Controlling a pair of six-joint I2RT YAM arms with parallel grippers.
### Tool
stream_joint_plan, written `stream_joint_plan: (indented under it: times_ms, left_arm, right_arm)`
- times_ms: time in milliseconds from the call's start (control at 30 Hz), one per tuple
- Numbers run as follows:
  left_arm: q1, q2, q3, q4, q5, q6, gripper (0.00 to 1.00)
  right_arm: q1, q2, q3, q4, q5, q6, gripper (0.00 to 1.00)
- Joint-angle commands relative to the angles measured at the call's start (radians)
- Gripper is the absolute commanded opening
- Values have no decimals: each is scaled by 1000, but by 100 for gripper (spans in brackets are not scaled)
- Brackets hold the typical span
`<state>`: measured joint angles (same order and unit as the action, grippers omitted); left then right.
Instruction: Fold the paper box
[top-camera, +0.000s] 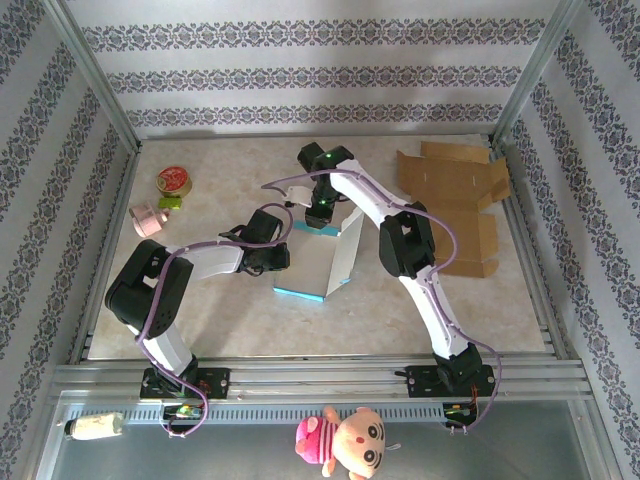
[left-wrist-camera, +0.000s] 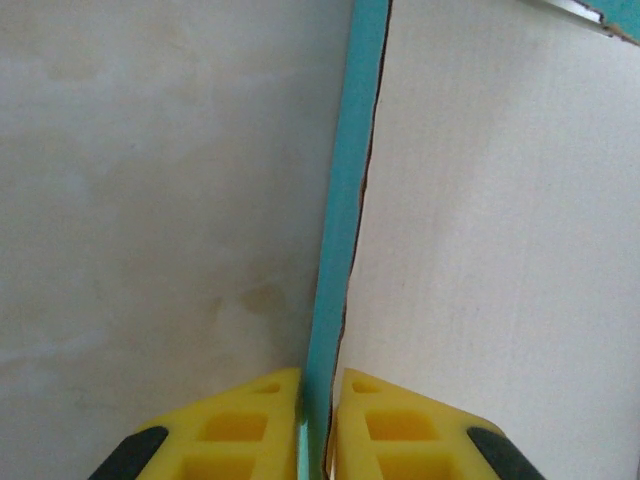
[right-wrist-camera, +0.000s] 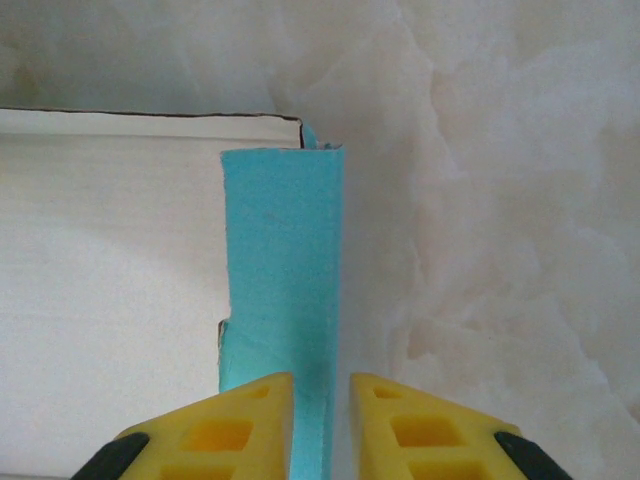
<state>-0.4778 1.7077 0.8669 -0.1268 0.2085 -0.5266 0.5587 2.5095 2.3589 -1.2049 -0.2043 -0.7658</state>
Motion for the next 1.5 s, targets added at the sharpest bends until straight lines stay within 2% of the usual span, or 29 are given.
stream_joint_plan:
  times_ms: [0, 200, 400, 667, 967, 1267, 1467]
  left_arm:
    - [-9, 13, 19, 33, 12, 8, 14]
    - [-8, 16, 19, 31, 10, 10, 14]
    - [-9, 11, 15, 35, 11, 7, 14]
    - [-9, 9, 6, 42, 11, 4, 14]
    - [-9, 7, 1, 50, 13, 4, 14]
    - [-10, -1, -16, 59, 13, -1, 14]
    - [-9, 1, -15, 67, 14, -6, 14]
  right_arm:
    - [4, 38, 21, -35, 11, -12, 23]
    - [5, 53, 21, -34, 8, -12, 22]
    - [4, 59, 14, -28, 16, -18, 14]
    - [17, 77, -7, -25, 61, -24, 16]
    - [25, 81, -24, 9, 126, -29, 8]
    - [60, 37, -225, 187, 258, -89, 6]
    - [73, -10, -326, 225, 240, -140, 3]
